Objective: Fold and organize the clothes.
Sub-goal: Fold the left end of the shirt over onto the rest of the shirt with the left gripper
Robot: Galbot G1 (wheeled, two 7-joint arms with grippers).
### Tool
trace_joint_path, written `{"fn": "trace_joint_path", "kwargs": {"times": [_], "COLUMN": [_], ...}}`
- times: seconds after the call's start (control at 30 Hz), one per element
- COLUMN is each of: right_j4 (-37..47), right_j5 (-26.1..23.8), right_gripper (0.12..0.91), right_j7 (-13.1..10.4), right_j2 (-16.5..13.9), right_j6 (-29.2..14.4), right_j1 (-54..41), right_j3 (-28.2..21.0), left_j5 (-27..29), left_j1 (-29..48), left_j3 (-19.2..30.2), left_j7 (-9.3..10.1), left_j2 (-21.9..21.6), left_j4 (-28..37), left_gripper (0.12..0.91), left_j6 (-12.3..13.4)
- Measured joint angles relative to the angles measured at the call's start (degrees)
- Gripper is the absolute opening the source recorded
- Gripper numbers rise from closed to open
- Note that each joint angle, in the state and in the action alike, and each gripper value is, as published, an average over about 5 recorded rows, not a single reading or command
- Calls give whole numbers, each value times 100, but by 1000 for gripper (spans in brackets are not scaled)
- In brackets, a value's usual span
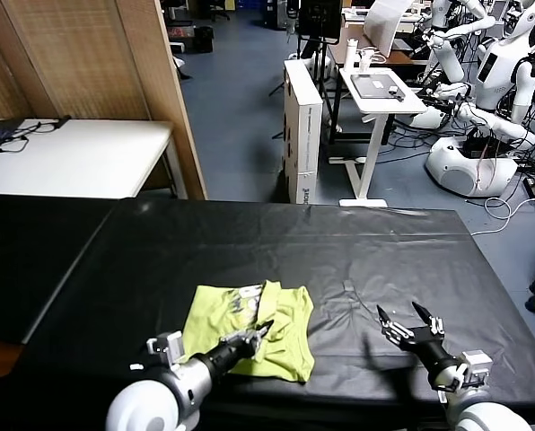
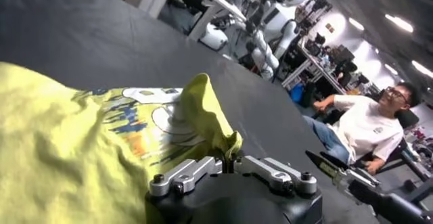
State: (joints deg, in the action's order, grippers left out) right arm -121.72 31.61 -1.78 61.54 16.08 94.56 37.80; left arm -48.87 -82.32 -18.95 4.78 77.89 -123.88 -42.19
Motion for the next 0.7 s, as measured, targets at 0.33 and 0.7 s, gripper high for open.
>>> {"fn": "trace_joint_path", "kwargs": {"times": [0.33,0.7], "right_j4": [5,-100], "right_j5": [-25,-185], "right_gripper": [907,907], "right_j7": [37,233], "right_j2": [-18,-239], "right_j6": [73,131], "right_j1": [-67,-174], "right_j3": [-165,-625], "left_j5": [386,396], "left_j1": [-166,-356], "left_j3": [64,39], "left_j7": [-105,-85], "left_j2": [358,898], "left_j4": [28,-133], "left_gripper": [220,836], "left_j6": [0,0]}}
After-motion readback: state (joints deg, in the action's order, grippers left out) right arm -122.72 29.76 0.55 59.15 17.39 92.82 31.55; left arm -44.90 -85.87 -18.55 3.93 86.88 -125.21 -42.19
